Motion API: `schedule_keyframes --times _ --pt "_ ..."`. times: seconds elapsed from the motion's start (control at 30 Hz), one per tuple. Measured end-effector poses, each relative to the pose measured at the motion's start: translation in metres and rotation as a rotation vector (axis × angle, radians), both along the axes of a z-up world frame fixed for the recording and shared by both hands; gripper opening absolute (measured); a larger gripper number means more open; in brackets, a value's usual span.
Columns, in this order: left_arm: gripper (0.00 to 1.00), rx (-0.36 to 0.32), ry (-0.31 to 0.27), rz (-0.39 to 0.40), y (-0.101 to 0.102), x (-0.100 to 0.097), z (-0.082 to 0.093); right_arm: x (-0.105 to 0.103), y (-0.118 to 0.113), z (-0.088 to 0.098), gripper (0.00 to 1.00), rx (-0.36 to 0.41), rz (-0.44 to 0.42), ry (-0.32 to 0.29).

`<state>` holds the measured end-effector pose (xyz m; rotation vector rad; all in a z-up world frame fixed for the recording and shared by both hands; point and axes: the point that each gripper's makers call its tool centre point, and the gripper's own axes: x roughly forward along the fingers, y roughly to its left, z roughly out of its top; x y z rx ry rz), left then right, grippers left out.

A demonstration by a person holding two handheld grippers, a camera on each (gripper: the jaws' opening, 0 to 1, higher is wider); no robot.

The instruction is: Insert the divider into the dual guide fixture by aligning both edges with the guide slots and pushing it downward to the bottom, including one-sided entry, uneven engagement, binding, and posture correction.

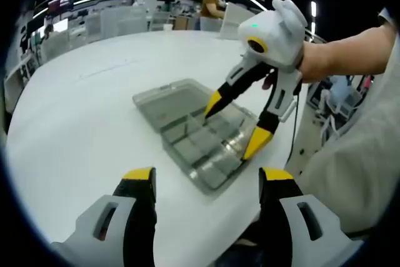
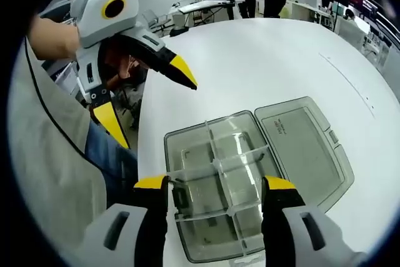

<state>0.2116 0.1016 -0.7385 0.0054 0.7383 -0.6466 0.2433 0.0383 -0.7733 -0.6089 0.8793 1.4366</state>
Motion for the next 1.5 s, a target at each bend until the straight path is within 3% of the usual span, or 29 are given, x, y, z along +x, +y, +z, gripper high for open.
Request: schedule_keyframes --times 0.53,0.93,1.5 --pt "0.64 -0.037 0.016 0.01 -0.003 0.009 0.0 0.003 -0.014 0.025 0.62 0.14 -0.174 0.036" --pt "0.71 -0.041 0.001 0.012 -0.008 0.016 0.002 0.001 -0.026 0.036 0.71 0.238 -0.287 0.058" --pt "0.87 -0.05 0.038 0.072 -0.004 0.01 -0.001 -0.007 -0.038 0.033 0.82 0.249 -0.373 0.016"
